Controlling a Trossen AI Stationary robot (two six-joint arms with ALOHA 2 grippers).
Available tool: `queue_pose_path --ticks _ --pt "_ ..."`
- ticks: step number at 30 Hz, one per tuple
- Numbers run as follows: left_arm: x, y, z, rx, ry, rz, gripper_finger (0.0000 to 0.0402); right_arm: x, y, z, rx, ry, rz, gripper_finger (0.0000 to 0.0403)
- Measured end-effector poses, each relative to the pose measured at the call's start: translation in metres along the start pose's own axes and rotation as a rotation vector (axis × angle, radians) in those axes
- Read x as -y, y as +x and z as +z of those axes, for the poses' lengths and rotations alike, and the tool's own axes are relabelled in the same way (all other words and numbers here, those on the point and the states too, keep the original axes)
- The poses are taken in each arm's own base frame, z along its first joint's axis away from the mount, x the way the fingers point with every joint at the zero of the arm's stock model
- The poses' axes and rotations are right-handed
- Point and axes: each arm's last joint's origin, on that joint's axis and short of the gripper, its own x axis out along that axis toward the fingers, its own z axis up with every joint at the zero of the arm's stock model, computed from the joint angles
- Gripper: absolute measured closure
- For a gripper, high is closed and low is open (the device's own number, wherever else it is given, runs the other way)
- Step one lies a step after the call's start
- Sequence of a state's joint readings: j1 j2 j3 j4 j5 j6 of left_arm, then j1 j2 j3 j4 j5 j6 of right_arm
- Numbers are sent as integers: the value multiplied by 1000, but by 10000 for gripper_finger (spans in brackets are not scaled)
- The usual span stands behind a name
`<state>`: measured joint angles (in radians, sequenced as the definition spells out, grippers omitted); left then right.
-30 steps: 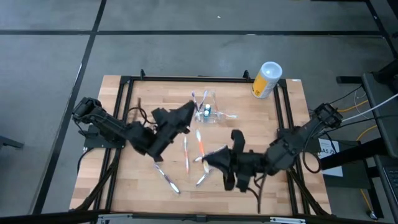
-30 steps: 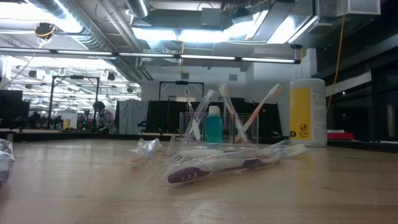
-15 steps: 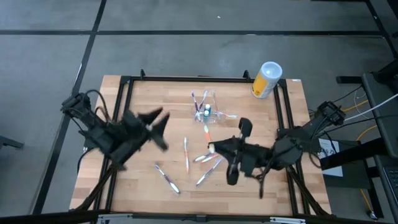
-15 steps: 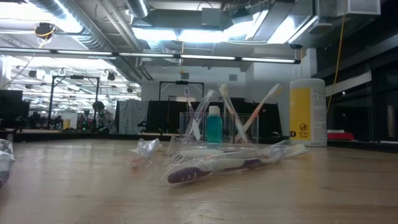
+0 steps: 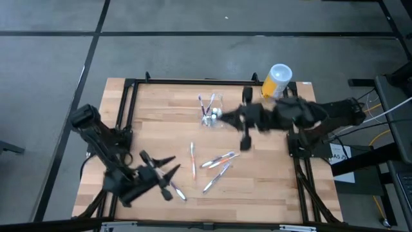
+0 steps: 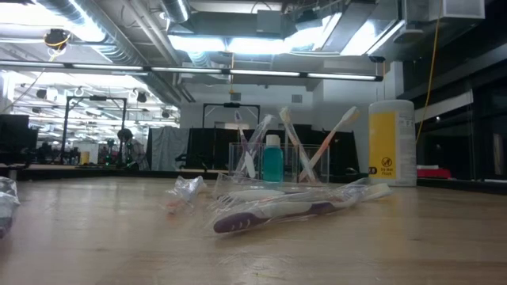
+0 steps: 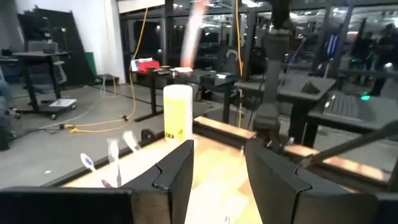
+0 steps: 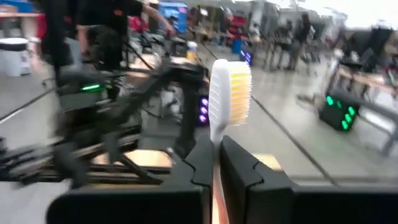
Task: Pick & Place toothbrushing station
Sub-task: Put the orange toothbrush into the right section of the transparent organizer
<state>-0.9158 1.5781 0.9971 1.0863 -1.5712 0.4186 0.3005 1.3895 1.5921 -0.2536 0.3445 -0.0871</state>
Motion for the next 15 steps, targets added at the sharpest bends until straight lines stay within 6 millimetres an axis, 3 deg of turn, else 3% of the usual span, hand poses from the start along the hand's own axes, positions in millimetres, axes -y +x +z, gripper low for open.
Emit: queue_pose_path --ticks 4,8,11,15 --pt "18 8 -43 2 66 23 261 32 10 -12 -72 39 -38 390" --pt "36 19 -76 1 130 53 261 58 17 -41 -167 54 -113 390" --pt "45 27 -90 0 186 73 261 73 15 -64 -199 98 -143 390" --pt "48 36 -92 -3 254 94 261 91 7 -98 -159 166 -172 390"
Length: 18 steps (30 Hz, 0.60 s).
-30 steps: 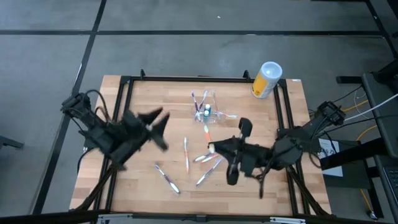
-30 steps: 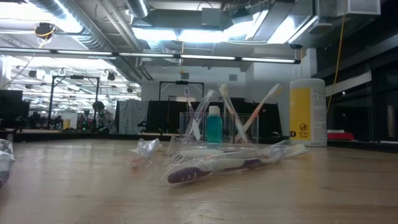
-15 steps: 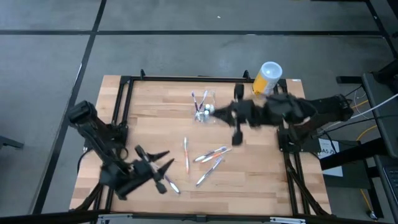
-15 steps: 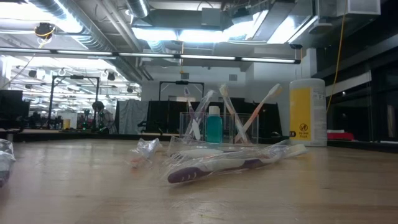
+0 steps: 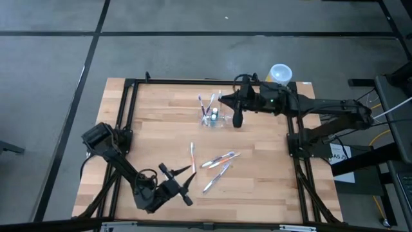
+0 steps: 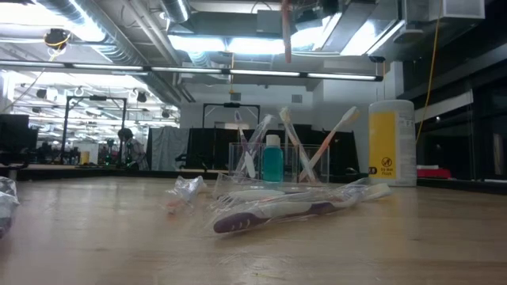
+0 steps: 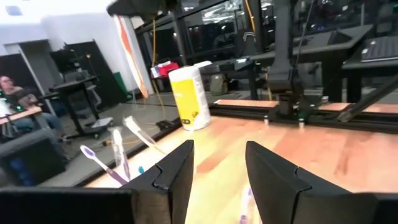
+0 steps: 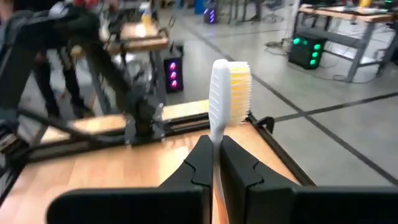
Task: Pick & Place toothbrushing station
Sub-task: Put the orange toothbrush into the right section of the transparent organizer
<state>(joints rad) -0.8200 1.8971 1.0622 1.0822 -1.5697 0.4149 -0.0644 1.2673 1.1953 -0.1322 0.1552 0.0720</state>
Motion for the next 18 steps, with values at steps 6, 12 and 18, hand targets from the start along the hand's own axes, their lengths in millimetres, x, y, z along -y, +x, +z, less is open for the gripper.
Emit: queue_pose_path --ticks 6,12,18 --pt "-4 2 8 -2 54 7 261 34 -5 -52 33 140 -75 390" --pt "-4 2 7 -2 75 8 261 48 -1 -102 7 204 -144 390" --pt "-4 9 7 -5 73 24 261 64 -1 -138 30 257 -220 390"
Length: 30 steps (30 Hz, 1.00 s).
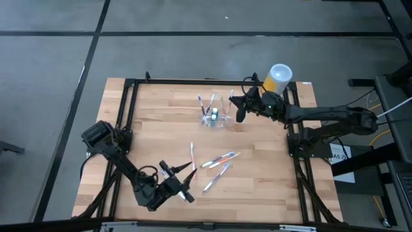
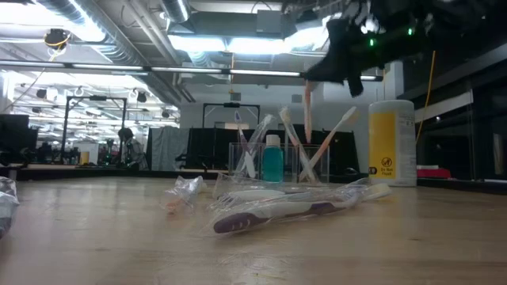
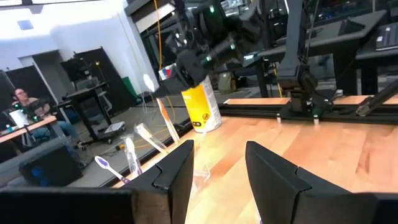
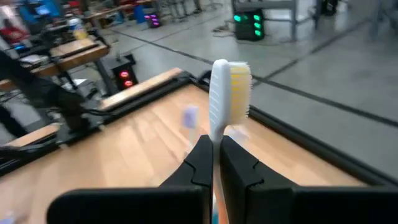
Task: Pick & Place toothbrushing station
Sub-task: Put the orange toothbrush into the right section of the transparent organizer
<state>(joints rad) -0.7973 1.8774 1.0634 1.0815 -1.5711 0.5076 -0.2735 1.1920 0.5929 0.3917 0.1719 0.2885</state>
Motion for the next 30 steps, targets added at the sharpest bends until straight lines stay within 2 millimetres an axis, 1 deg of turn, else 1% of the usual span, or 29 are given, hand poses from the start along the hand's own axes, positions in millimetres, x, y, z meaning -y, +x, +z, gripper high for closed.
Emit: queue_pose_path --ticks 3,7,9,11,13,15,18,20,23,26,28,30 --pt "0 3 0 -1 -12 7 261 10 0 -13 -12 33 -32 390" --pt "2 8 -2 21 -40 -33 261 15 -2 -23 -41 42 -37 390" --pt "6 10 -7 35 -55 -86 261 17 -2 -24 -43 43 -33 390" --pt "11 14 -16 35 -84 -175 261 19 -1 -26 -61 44 -18 390" --pt "16 22 -28 -9 -139 -300 261 22 1 -30 -84 44 -3 390" --pt "19 31 -40 -100 -193 -418 261 23 3 -31 -81 45 -1 390" --pt "20 42 -56 -236 -232 -520 261 28 9 -34 -86 49 -1 390" --pt "21 46 -62 -294 -231 -570 261 32 15 -39 -102 52 8 390" --pt "22 48 -63 -327 -251 -607 261 35 22 -48 -138 56 22 390" --pt "22 48 -63 -342 -284 -602 261 37 25 -52 -147 69 13 389" --pt "21 48 -65 -367 -311 -595 261 38 26 -51 -136 81 -14 377" --pt "20 48 -68 -396 -316 -577 261 41 25 -49 -129 98 -30 354"
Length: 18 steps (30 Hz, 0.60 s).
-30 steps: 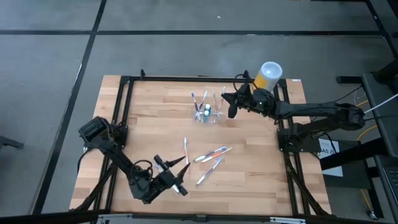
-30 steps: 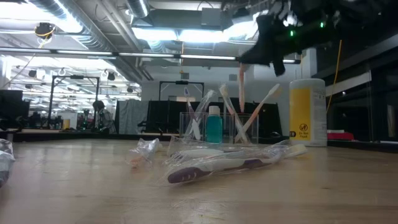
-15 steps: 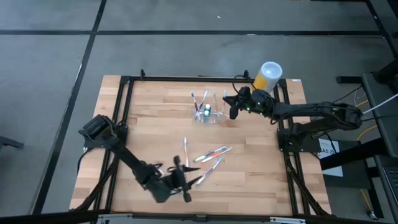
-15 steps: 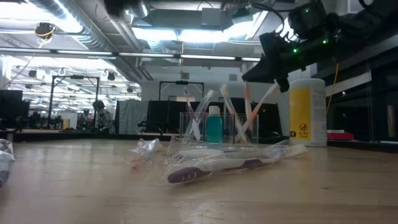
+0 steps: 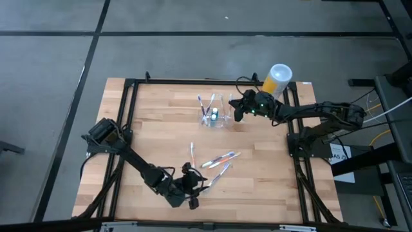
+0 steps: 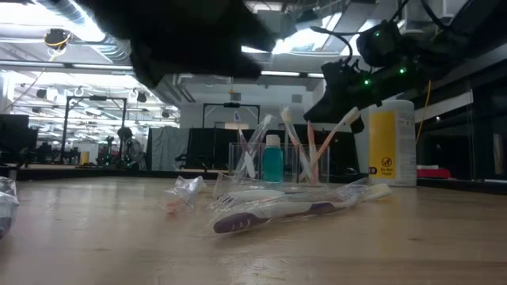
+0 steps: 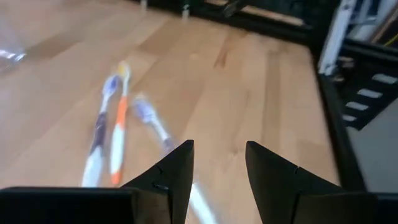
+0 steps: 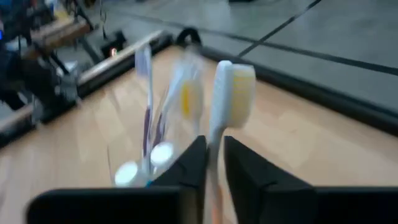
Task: Pick & Place toothbrushing station
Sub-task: Put the orange toothbrush into the right section of the transparent organizer, then put the purple toothbrush into the left section of the transparent organizer
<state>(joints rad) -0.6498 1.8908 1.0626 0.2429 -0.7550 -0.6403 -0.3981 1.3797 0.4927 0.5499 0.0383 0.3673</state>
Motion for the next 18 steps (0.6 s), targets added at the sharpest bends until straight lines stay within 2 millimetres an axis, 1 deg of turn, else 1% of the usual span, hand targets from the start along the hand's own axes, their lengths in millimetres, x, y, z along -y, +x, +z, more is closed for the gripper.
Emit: queue_pose_path --ticks 4,8,10,13,15,18 --pt "-6 -2 0 12 35 98 261 6 -6 12 57 50 -21 295" --pt "-17 -3 9 2 149 165 260 13 -14 24 114 114 -30 242" --pt "-24 0 18 -30 189 157 260 15 -19 27 104 128 -41 224" --pt "-38 12 32 -131 205 29 260 14 -26 30 109 150 -29 211" --pt "-45 19 35 -189 232 -43 260 12 -26 28 74 155 0 212" --pt "-50 23 39 -193 257 -48 260 9 -26 19 -23 165 34 220"
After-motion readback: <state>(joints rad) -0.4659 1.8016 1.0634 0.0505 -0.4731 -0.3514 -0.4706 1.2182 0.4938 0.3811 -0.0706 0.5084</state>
